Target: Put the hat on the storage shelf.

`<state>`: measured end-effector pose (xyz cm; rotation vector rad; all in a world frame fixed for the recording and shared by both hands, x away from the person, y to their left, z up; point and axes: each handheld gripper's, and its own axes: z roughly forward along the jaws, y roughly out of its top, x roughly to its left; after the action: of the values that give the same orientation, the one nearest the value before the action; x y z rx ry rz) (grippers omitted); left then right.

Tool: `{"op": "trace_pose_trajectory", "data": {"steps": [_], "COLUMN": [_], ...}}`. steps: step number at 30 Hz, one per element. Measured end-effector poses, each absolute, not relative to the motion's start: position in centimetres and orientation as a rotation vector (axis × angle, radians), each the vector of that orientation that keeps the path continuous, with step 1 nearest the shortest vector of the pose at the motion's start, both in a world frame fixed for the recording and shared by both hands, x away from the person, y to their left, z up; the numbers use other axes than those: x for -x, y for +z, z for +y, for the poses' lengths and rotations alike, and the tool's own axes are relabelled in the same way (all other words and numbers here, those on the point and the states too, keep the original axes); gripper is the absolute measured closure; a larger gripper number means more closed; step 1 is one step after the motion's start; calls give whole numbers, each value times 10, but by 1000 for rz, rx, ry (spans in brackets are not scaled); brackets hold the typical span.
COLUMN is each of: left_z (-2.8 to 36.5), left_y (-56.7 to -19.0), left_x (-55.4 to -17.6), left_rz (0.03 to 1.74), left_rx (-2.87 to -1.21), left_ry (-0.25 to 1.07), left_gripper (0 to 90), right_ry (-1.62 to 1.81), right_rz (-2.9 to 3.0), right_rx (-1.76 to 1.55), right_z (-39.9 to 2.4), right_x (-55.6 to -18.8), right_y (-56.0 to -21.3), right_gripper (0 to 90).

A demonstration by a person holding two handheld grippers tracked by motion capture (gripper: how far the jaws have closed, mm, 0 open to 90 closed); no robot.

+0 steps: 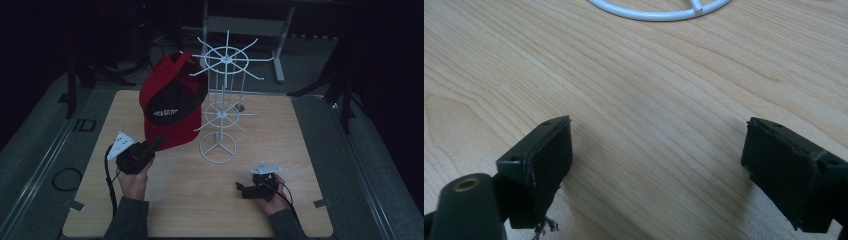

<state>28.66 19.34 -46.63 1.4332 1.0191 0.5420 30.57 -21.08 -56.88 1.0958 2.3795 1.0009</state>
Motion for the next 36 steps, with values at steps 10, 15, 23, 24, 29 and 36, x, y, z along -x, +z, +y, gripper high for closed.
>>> {"op": "trace_pose_trajectory", "data": {"steps": [10, 15, 23, 24, 29, 36], "left_z": [191, 194, 195, 195, 195, 199], "left_y": [-467, -466, -469, -470, -471, -476], "left_x": [-286, -285, -285, -285, -287, -289], "left_rz": [1003, 997, 1005, 1007, 1014, 1035], "left_rx": [-1451, -1453, -1480, -1484, -1526, -1544], "left_ry": [548, 545, 533, 534, 539, 541], "left_gripper": [767, 709, 601, 589, 539, 479], "right_ry": [1000, 1001, 1001, 1001, 1001, 1002], "right_rz": [2379, 2379, 2379, 2379, 2379, 2379], "right_rx": [-1097, -1097, -1094, -1094, -1095, -1095], "right_z": [-211, -211, -211, -211, -211, -211], "right_x": [-306, -306, -306, -306, -306, -306], "right_y": [-569, -569, -569, -569, -569, -569], "right_gripper": [128, 128, 128, 128, 128, 128]}}
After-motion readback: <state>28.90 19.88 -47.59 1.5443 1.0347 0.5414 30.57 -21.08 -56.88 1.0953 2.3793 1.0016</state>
